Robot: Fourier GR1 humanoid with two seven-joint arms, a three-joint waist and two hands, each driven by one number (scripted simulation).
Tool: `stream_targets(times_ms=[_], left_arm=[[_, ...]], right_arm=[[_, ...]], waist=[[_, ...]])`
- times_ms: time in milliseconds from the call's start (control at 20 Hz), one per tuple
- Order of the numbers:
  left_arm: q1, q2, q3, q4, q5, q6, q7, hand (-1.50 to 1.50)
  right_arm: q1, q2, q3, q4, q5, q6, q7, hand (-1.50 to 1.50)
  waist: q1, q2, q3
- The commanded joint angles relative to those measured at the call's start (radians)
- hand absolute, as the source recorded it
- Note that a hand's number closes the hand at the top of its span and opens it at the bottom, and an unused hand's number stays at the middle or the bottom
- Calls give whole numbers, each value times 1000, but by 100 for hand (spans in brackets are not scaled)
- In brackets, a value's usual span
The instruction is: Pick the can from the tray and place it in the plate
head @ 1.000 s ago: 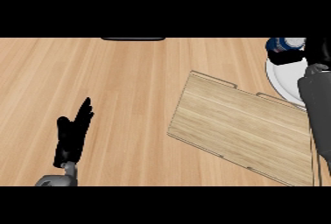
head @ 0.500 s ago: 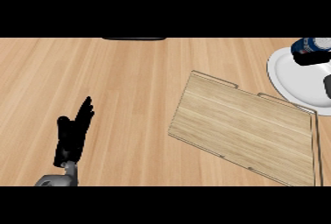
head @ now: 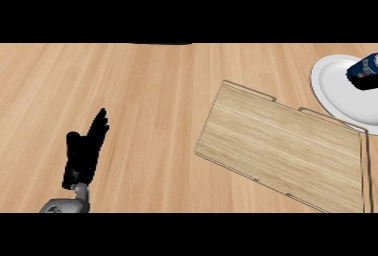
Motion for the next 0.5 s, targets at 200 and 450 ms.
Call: stream_targets(times_ms=[200,450], left_arm=[[9,9,8,26,12,-26,-31,0],[4,25,18,11,22,-43,-18,0]], right_arm=[[11,-75,-19,171,-23,244,-57,150],[12,-89,-20,182,-32,328,-138,-150]], waist=[[18,11,2],[13,6,2]])
